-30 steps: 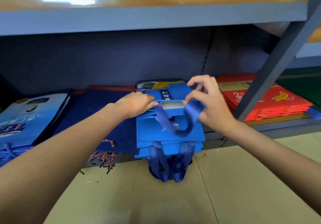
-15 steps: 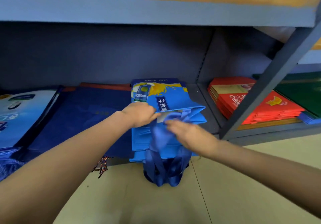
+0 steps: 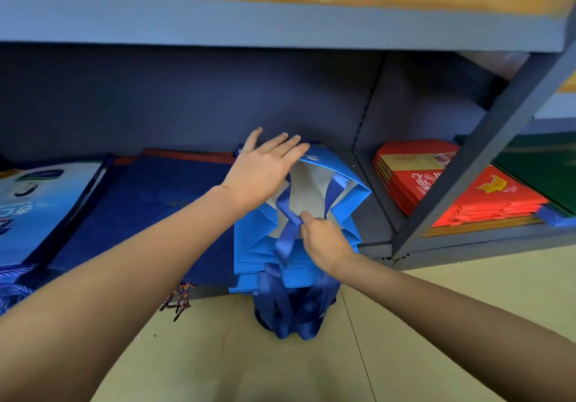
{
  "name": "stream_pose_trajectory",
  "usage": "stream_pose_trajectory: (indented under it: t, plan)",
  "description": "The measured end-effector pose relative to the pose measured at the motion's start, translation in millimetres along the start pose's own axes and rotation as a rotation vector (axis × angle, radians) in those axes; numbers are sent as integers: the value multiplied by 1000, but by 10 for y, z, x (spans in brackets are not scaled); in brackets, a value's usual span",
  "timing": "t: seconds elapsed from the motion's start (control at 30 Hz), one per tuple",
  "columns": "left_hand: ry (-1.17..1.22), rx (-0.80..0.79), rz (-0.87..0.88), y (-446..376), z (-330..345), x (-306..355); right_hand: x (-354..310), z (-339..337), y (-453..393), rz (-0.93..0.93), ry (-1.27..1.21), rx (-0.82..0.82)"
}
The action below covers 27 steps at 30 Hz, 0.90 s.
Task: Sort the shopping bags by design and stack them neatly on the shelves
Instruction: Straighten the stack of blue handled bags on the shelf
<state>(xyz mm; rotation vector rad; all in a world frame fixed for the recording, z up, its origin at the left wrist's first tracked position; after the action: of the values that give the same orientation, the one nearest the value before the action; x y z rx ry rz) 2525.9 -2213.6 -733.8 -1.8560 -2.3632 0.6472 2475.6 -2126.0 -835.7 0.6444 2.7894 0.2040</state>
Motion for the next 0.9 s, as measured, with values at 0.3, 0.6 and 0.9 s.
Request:
stream_pose_trajectory:
  t: [0.3,0.6,0.9]
  plan:
    - [31,-32,117,3,101,69,-124,-186,-87,32,24,-14]
    - [61,-174,131,19,134,62,-325,-87,621,-622,315,320]
    - [64,-273,136,82,189,115,-72,-29,437,-590,66,44]
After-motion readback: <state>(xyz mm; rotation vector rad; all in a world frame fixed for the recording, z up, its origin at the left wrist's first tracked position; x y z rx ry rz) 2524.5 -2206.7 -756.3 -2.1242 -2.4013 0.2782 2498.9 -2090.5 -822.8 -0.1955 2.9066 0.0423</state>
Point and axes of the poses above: each hand's wrist, its own y-axis away from the middle knuckle, its own z-axis out of the palm, x = y × z, the point moved 7 cm from there along -y, towards the middle knuckle, and after that the axes turned 7 degrees about -x, right-handed, at the moved point
